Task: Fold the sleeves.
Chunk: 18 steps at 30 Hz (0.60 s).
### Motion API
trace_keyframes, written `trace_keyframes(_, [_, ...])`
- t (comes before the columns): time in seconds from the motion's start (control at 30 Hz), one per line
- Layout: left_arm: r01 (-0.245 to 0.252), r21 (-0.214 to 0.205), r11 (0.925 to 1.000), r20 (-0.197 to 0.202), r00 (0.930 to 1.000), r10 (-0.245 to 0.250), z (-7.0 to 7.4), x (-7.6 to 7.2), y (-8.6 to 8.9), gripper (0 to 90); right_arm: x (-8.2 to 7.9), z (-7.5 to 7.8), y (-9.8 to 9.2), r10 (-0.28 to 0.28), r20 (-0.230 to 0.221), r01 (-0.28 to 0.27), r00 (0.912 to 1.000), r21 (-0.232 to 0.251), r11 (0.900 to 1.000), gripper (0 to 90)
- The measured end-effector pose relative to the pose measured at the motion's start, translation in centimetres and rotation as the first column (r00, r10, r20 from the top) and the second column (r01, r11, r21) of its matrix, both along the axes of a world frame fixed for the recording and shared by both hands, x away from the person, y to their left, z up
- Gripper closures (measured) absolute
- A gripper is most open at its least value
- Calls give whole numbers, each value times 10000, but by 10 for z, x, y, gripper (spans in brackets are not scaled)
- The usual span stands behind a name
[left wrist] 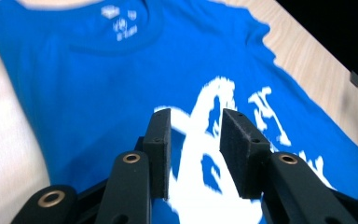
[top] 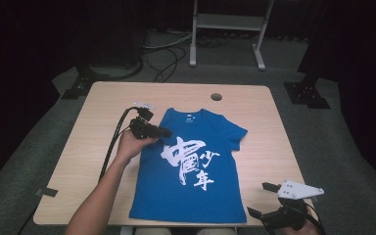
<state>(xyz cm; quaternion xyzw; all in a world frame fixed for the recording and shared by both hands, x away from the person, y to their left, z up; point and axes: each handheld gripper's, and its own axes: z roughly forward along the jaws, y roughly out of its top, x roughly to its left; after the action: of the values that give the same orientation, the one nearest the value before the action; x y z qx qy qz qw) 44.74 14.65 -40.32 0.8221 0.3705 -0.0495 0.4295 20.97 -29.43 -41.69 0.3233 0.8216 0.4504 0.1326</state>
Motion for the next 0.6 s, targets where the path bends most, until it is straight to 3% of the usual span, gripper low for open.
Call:
trace_keyframes(0.2, [-133,369,9992,-272,9995,143,-14,-7,8,586,0,1,3,76,30,-76,10000,-26,10000,37])
trace_keyframes(0.33, [-35,502,9987,-718,9974,71,-23,-9,8,567,0,2,5,118,60,-117,9999,-42,9999,37])
trace_keyframes(0.4, [-11,504,9987,-590,9982,40,-21,-12,8,560,0,3,6,155,103,-154,9998,-60,9999,37])
trace_keyframes(0.53, [-195,799,9966,109,9998,187,-11,-21,11,539,-1,3,6,159,113,-159,9998,-62,9999,36])
trace_keyframes(0.6, [-549,1285,9902,562,9973,480,-7,-23,16,525,-1,2,6,166,77,-165,9998,-60,9998,37])
